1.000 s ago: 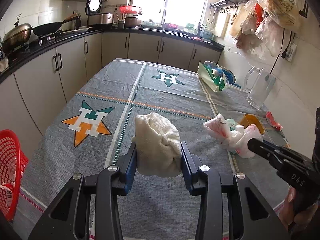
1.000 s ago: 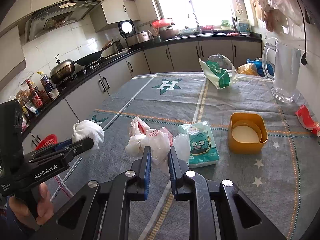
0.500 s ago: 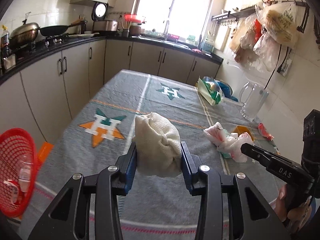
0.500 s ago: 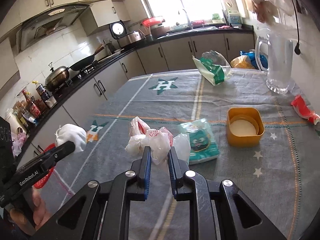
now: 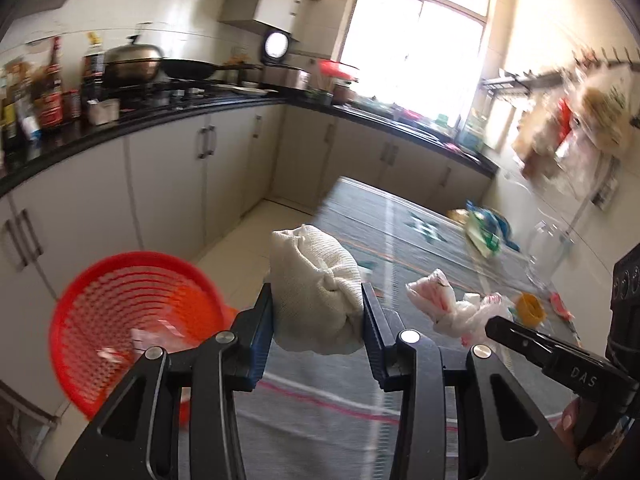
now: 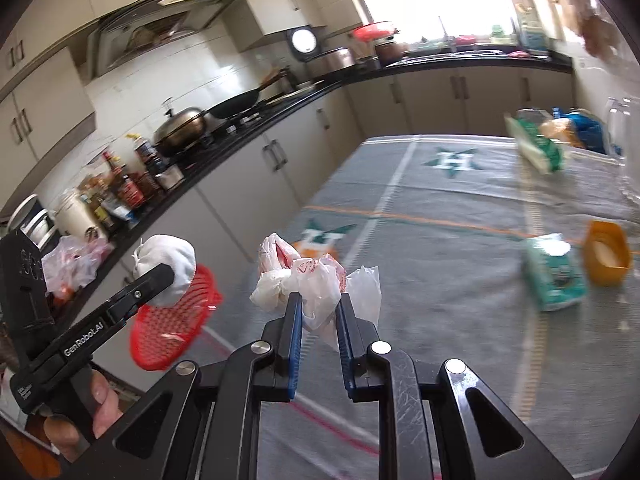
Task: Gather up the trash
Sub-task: 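Carry the white cloth and plastic bags to the red basket with both tools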
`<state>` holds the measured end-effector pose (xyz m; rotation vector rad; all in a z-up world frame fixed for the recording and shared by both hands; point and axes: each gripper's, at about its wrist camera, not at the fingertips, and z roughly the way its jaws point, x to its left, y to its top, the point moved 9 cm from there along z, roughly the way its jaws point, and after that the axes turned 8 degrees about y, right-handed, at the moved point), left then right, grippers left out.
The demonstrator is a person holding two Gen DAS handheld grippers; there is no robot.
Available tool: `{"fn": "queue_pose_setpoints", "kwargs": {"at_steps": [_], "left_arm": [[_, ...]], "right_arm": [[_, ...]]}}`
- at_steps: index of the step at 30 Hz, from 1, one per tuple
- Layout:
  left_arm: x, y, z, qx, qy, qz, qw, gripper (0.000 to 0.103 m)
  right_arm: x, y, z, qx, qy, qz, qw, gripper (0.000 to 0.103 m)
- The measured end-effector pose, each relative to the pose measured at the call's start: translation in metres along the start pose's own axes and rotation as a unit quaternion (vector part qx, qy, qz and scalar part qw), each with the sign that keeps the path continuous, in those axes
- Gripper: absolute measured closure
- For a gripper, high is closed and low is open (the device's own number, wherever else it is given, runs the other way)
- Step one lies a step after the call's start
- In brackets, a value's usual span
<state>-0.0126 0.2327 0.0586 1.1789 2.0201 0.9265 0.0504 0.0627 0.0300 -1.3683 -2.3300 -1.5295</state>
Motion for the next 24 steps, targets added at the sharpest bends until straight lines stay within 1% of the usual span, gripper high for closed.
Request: {"fn": "queue_pose_setpoints", "kwargs": {"at_steps": [7, 12, 18, 24], "left_arm": [[0.076, -0.003, -0.004, 0.003, 0.042, -0.044, 0.9981, 0.064], [0.115, -0.007, 0.002, 0.012, 0.064, -0.070, 0.9954, 0.064], [0.148, -0.018, 0.014, 0.028, 0.082, -0.088, 0.9923, 0.064], [0.164, -0.027, 0.027, 0.043, 0.090, -0.099, 0.9901, 0.064]], "right_arm": [[0.056, -0.002, 0.039, 0.023, 0.031, -0.026, 0.999, 0.085], [0.093, -0.004, 0.067, 0.039, 0.050, -0.045, 0.997, 0.085], [0.122, -0.009, 0.101, 0.065, 0.066, -0.050, 0.994, 0.085], [0.138, -0.014, 0.126, 0.084, 0.069, -0.051, 0.993, 0.085]]}}
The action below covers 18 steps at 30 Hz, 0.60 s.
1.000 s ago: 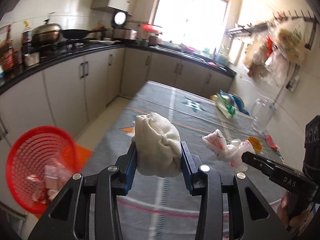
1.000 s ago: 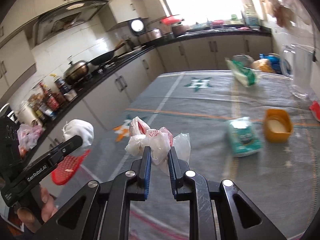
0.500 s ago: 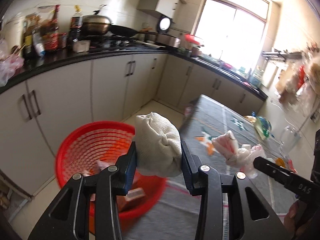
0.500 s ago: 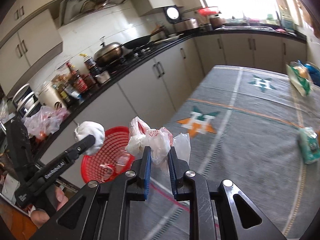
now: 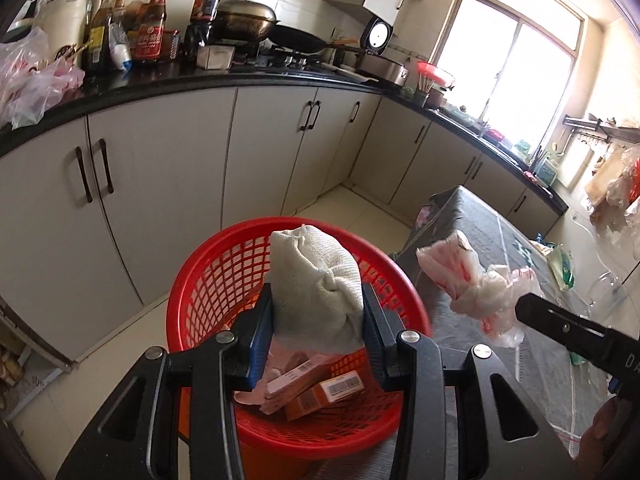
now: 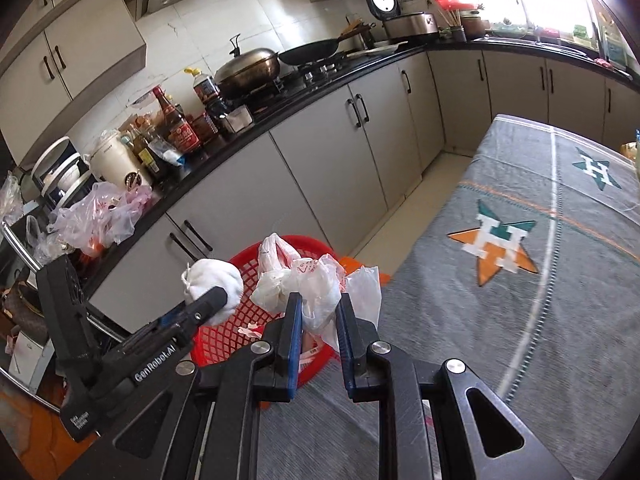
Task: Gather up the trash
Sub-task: 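Carry the white cloth and plastic bags to the red basket with both tools, then open the right tool to drop the plastic bags while the left tool releases the cloth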
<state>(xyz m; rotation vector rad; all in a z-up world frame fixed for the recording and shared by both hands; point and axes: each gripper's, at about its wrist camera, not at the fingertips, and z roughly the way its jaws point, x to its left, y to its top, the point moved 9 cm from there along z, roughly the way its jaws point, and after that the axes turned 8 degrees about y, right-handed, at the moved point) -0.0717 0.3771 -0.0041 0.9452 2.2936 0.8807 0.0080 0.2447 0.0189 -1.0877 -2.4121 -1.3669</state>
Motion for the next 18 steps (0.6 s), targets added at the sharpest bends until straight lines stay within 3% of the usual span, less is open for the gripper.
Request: {"fn": "queue_pose_setpoints", "kwargs": {"at_steps": [18], "left_arm": [[0.013, -0.016, 0.029, 0.028, 0.001, 0.003, 0.9996, 0.064]], "right_arm": [[0.000, -0.002, 0.059, 0.040, -0.009, 0.026, 0.999, 0.084]]}}
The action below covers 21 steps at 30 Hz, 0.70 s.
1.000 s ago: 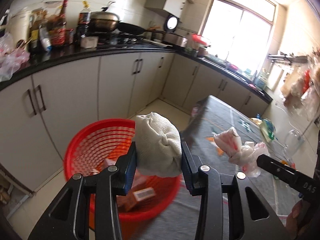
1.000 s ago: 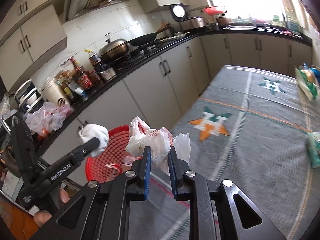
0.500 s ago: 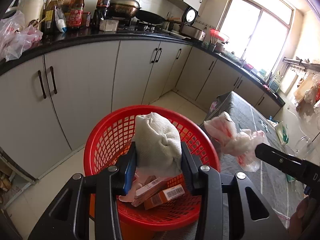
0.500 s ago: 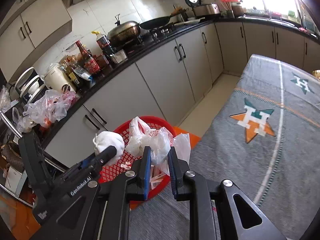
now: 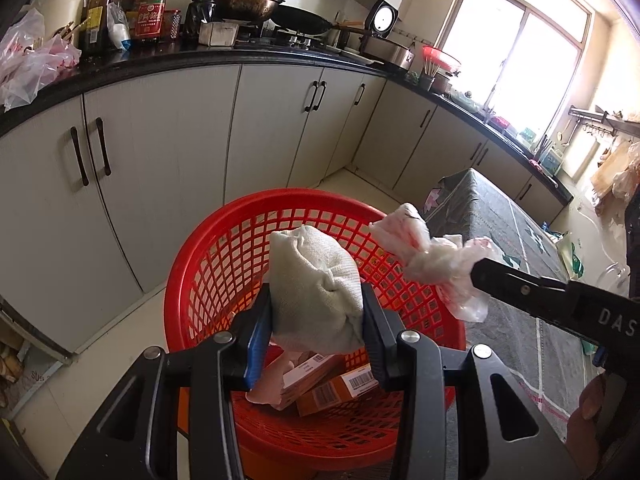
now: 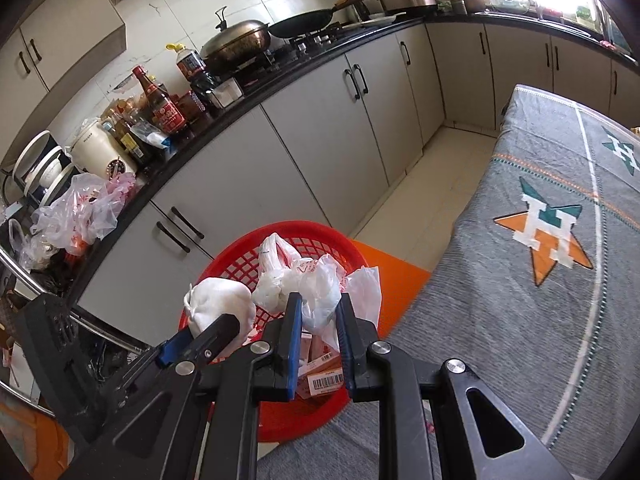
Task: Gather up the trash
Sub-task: 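Open the right tool to drop the plastic bags while the left tool releases the cloth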
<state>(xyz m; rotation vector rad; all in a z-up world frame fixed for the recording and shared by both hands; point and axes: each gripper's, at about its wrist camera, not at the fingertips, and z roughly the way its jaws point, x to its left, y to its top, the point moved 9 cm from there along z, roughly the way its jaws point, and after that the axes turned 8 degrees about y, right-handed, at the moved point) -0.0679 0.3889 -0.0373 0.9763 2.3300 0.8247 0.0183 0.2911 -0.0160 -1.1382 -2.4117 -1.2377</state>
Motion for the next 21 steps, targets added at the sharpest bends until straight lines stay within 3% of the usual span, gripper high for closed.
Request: {"fn": "queue_pose_setpoints", "kwargs": {"at_steps": [8, 12, 21], "left_arm": [[0.003, -0.003, 0.003, 0.005, 0.002, 0.001, 1.0000, 0.063], [0.003, -0.003, 0.002, 0.004, 0.001, -0.002, 1.0000, 0.054], [0.002, -0.001, -0.011, -0.004, -0.002, -0.006, 1.0000, 0.044]], "right_arm": [[0.000, -0.002, 0.018, 0.013, 0.001, 0.009, 1.000, 0.082], [0.001, -0.004, 0.021, 0.020, 0.003, 0.009, 1.000, 0.066], [-0.004, 0.001, -0.003, -0.006, 0.003, 0.011, 1.000, 0.065]]}}
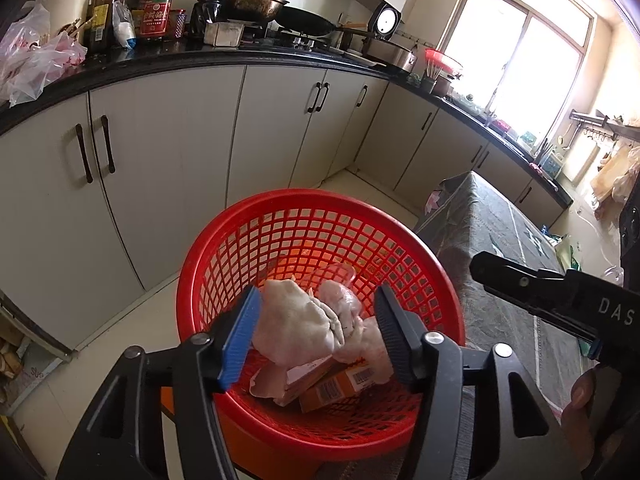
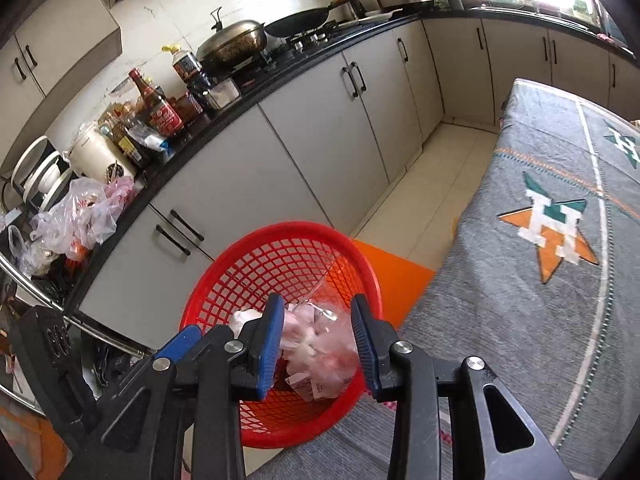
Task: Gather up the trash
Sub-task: 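Open the right tool to drop the plastic bags while the left tool releases the cloth, then move both tools back over the table toward the tissue pack and yellow container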
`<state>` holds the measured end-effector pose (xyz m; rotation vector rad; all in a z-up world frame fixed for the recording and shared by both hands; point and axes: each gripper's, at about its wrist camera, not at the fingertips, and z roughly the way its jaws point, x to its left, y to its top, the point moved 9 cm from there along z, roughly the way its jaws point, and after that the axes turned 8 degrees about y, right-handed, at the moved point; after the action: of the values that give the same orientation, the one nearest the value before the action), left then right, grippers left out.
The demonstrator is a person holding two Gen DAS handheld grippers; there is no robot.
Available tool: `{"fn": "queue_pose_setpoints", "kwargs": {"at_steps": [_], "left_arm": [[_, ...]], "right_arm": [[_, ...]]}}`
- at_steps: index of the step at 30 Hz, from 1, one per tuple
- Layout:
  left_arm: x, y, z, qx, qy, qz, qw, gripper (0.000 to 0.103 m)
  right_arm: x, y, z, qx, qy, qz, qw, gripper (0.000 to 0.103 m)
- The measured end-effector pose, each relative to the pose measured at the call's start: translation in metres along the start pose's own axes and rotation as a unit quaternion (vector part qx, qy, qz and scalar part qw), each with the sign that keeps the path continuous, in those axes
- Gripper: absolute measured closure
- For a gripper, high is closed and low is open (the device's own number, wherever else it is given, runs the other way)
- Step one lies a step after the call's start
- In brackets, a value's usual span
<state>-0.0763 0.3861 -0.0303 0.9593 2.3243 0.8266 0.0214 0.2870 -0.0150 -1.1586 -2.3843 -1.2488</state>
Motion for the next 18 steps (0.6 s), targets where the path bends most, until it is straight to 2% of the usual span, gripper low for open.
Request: {"fn": "queue_pose_setpoints", "kwargs": {"at_steps": [8, 18], "left_arm": [[-0.014, -0.002, -0.014, -0.008, -0.003, 0.013, 0.9999, 0.041], [-0.054, -0.012, -0.031, -0.012, -0.019, 0.050, 0.9985, 0.040]], "right_arm": [[-0.007, -0.005, -0.023, -0.010, -0.007, 0.002, 1.000, 0.065], [-0.030, -0.016, -0.058, -0.022, -0.015, 0.017, 0.999, 0.065]]}}
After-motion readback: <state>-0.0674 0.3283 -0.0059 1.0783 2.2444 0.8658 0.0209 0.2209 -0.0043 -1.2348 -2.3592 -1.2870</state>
